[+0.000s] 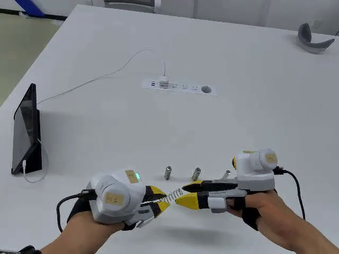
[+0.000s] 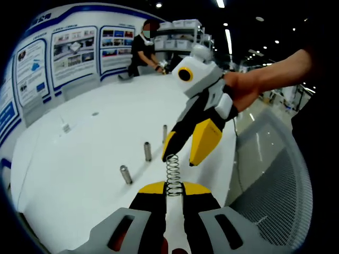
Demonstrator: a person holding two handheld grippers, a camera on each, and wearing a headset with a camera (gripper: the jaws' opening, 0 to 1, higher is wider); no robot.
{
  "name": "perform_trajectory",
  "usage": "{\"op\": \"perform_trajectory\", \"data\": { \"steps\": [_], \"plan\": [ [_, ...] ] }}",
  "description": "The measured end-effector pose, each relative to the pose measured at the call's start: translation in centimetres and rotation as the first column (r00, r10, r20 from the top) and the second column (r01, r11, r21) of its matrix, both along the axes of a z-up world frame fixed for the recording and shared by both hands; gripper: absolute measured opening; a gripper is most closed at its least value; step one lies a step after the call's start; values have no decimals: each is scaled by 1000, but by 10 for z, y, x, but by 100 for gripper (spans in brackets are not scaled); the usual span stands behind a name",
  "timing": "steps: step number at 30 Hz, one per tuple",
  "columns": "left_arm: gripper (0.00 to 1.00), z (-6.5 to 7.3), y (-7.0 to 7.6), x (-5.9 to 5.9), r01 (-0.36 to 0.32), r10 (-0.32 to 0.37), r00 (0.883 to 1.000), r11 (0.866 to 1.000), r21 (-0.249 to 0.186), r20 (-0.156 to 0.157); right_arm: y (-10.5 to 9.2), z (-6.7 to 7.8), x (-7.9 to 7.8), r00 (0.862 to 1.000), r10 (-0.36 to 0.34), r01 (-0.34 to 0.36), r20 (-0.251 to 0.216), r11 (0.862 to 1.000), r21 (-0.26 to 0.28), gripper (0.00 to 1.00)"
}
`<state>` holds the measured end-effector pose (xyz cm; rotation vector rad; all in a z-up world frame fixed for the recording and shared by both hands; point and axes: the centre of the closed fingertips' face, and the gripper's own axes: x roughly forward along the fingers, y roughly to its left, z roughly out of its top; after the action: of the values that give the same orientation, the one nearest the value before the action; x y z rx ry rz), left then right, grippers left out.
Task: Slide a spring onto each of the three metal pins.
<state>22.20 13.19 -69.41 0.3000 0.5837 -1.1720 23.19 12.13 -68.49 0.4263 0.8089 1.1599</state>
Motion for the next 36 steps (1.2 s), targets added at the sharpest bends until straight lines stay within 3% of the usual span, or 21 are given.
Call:
{"op": "perform_trajectory", "data": {
  "steps": [4, 17, 25, 32, 36],
  "plan": [
    [10, 2, -4, -3, 24, -24, 1000, 1000, 0, 12, 3, -1, -2, 999, 15, -14, -35, 1000, 15, 30],
    [10, 3, -8, -8, 88, -89, 996, 996, 5, 20, 5, 3, -7, 998, 44, -42, -39, 998, 47, 15],
    [10, 4, -9, -5, 105, -105, 994, 994, 7, 22, 7, 8, -5, 998, 44, -40, -44, 996, 75, 12],
    [10, 4, -10, -8, 118, -118, 993, 993, 1, 8, 6, 9, -9, 997, 59, -56, -44, 996, 68, 12],
    [10, 6, -13, -8, 131, -132, 991, 991, -23, -17, 4, 13, -11, 997, 79, -78, -21, 996, 37, 12]
  ]
}}
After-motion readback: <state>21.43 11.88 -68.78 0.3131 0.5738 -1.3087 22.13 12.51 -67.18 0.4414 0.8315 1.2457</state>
